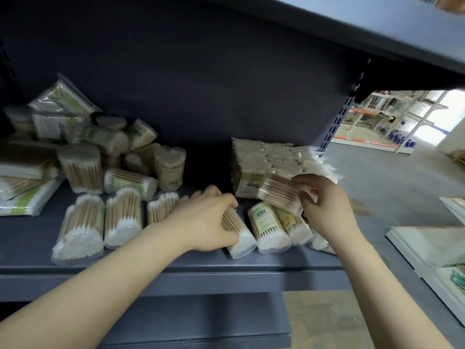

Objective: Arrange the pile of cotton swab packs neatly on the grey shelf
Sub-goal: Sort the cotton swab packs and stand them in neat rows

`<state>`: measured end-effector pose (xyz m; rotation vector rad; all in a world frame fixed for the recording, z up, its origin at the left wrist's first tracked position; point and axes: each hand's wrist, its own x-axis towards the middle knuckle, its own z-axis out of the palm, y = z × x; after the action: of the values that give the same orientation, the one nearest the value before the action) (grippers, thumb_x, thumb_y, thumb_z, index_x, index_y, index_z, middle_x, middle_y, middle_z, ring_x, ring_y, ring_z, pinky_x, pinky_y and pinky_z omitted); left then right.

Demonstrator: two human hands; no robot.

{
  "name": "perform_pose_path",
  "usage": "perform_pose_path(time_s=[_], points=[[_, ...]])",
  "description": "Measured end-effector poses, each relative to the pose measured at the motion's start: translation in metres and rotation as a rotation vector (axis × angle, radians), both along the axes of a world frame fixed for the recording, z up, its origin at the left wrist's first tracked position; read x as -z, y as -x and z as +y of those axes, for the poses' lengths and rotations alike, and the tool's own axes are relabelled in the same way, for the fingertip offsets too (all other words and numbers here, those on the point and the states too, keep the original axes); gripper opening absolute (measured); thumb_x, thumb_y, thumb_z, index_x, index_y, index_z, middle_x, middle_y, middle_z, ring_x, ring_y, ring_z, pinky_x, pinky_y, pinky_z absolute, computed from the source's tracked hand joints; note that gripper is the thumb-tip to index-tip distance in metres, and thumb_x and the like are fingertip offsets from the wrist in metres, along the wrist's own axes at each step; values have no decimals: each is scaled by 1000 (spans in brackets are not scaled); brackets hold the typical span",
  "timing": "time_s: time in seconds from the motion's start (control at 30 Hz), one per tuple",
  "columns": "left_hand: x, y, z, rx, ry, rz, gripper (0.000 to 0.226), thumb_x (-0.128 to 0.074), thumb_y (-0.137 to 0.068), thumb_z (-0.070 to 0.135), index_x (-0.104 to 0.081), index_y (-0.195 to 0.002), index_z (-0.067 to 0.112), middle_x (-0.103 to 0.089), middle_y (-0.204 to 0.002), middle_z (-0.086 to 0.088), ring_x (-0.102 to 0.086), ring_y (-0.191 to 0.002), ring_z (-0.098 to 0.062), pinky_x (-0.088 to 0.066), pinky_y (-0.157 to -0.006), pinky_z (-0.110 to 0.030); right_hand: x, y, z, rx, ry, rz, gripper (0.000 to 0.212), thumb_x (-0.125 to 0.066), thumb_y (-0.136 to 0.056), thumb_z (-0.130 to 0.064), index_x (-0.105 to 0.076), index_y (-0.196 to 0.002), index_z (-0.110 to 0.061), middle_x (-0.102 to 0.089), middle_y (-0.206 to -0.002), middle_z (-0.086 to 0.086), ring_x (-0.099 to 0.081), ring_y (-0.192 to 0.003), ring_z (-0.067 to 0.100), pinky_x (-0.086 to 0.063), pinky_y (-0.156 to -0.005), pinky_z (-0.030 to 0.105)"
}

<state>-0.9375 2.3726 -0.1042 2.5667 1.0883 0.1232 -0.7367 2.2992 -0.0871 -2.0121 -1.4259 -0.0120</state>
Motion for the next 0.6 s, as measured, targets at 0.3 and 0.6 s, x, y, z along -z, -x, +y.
perform_pose_path(time_s=[0.3,0.6], points=[[11,-16,-7,-19,104,-278,67,-59,-79,27,-31,-141,24,-31,-138,2,-41,-120,-16,-36,-101,-27,2,-10,-8,43,-32,6,35,-48,-83,3,-64,-110,-13,-64,-113,4,-56,-108,24,-38,-84,21],[16,-26,-6,-74,93,-364,62,-52,-83,17,-30,-141,23,-30,-141,1,-41,-122,-17,-37,-100,-28,4,2,-9,-48,-39,-5,25,-62,-79,-9,-65,-101,-19,-61,-97,1,-51,-84,17,-28,-62,19]])
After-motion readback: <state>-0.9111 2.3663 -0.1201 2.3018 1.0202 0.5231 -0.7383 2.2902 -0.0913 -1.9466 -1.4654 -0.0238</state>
